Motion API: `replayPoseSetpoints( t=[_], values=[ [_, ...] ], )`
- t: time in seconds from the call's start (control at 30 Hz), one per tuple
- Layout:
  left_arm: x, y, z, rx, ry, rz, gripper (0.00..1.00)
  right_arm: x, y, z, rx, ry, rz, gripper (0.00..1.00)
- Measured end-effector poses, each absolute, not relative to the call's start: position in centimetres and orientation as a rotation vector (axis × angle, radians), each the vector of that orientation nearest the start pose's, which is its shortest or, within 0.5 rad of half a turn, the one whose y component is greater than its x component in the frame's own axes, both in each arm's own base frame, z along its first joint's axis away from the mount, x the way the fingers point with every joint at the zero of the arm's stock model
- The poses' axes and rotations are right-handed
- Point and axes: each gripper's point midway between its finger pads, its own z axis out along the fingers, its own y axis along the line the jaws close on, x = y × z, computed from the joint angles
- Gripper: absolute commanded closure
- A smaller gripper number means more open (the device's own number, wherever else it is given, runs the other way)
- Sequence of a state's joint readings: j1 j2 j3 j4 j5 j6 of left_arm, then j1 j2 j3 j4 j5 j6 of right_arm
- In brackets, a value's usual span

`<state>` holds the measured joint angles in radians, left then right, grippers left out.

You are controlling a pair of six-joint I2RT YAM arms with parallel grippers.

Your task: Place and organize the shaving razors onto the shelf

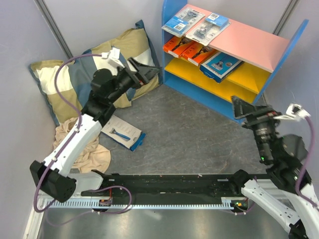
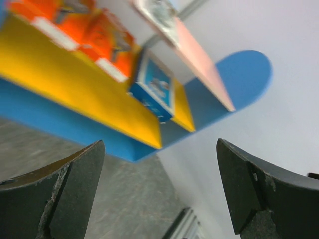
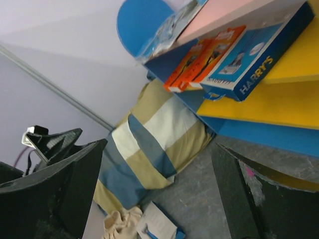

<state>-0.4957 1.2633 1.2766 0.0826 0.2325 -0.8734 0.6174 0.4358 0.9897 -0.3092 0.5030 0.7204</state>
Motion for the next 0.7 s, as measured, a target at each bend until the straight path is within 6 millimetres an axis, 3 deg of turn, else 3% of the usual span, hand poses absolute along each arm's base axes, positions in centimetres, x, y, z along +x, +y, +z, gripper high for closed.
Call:
replayPoseSetpoints(
  t=[0.13, 0.2, 0.33, 0.5, 0.7],
  values=[
    [34.1, -21.7, 38.2, -0.183, 1.709, -1.130, 0.00, 22.4, 11.2, 40.9, 0.380, 1.463, 0.804, 0.02],
    [32.9, -20.3, 34.5, -0.217, 1.793, -1.070, 0.00, 24.0, 14.3, 39.1, 0.289, 1.570, 0.826, 0.02],
    [30.3, -18.1, 29.6, -0.288, 1.899, -0.979, 0.00, 26.0, 19.3, 35.0, 0.144, 1.755, 0.874, 0.02],
    [26.8, -15.0, 24.5, -0.411, 1.974, -0.870, 0.00, 27.0, 24.2, 30.0, 0.002, 1.936, 0.976, 0.02],
    [24.5, -13.3, 17.6, -0.580, 2.158, -0.761, 0.00, 26.8, 27.9, 25.2, -0.109, 2.063, 1.112, 0.02]
  ],
)
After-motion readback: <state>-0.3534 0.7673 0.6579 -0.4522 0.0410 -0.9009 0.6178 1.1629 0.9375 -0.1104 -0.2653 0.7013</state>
